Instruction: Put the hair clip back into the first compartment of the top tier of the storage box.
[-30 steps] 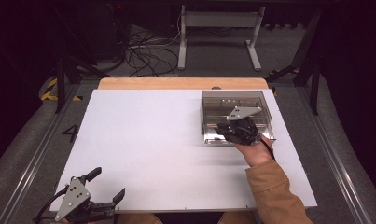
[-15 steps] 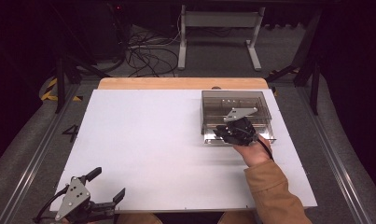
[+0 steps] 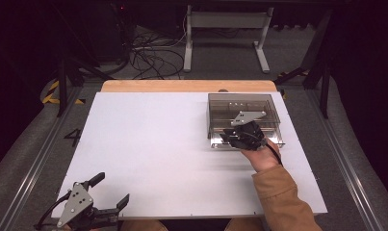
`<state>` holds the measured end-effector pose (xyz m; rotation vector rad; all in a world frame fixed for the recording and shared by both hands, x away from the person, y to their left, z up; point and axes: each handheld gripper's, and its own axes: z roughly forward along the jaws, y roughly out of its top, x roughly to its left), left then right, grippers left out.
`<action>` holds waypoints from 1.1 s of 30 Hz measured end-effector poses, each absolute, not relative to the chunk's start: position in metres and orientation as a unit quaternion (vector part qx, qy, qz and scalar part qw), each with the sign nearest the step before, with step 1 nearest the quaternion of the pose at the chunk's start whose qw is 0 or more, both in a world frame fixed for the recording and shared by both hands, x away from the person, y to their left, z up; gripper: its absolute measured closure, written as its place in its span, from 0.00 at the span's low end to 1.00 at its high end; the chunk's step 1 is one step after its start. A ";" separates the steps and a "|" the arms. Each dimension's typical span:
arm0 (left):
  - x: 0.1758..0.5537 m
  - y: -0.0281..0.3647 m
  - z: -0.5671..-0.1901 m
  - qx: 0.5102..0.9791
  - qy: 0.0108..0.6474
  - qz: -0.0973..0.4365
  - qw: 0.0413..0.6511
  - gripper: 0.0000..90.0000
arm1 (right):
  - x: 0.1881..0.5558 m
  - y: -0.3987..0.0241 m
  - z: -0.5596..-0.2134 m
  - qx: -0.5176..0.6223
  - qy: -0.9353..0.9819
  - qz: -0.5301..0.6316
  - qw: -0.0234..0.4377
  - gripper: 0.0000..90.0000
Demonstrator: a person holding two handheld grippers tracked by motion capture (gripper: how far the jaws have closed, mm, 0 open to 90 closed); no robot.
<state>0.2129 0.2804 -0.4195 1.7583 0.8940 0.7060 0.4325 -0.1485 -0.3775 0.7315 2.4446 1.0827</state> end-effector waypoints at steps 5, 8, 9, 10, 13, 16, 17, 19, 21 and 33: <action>0.213 0.280 -0.420 0.726 0.370 0.292 0.500 0.04 | 0.428 -0.151 -0.371 0.252 0.859 0.405 0.187 0.80; 0.214 0.281 -0.419 0.728 0.367 0.294 0.498 0.04 | 0.423 -0.152 -0.365 0.245 0.852 0.422 0.190 0.79; 0.214 0.280 -0.420 0.727 0.370 0.292 0.500 0.04 | 0.421 -0.153 -0.362 0.242 0.850 0.428 0.191 0.78; 0.214 0.280 -0.420 0.727 0.369 0.292 0.500 0.04 | 0.419 -0.153 -0.359 0.238 0.848 0.433 0.193 0.77; 0.214 0.280 -0.420 0.727 0.370 0.291 0.501 0.04 | 0.412 -0.156 -0.353 0.228 0.841 0.449 0.199 0.71; 0.214 0.281 -0.419 0.728 0.368 0.293 0.499 0.04 | 0.404 -0.159 -0.348 0.217 0.834 0.464 0.203 0.66; 0.214 0.281 -0.419 0.728 0.367 0.294 0.499 0.04 | 0.402 -0.160 -0.346 0.216 0.833 0.468 0.202 0.64; 0.214 0.280 -0.420 0.727 0.369 0.292 0.500 0.04 | 0.399 -0.162 -0.344 0.213 0.829 0.477 0.201 0.61; 0.213 0.280 -0.420 0.727 0.369 0.291 0.500 0.04 | 0.396 -0.164 -0.342 0.212 0.826 0.483 0.198 0.58; 0.216 0.279 -0.419 0.729 0.366 0.291 0.500 0.04 | 0.382 -0.177 -0.337 0.212 0.812 0.505 0.202 0.44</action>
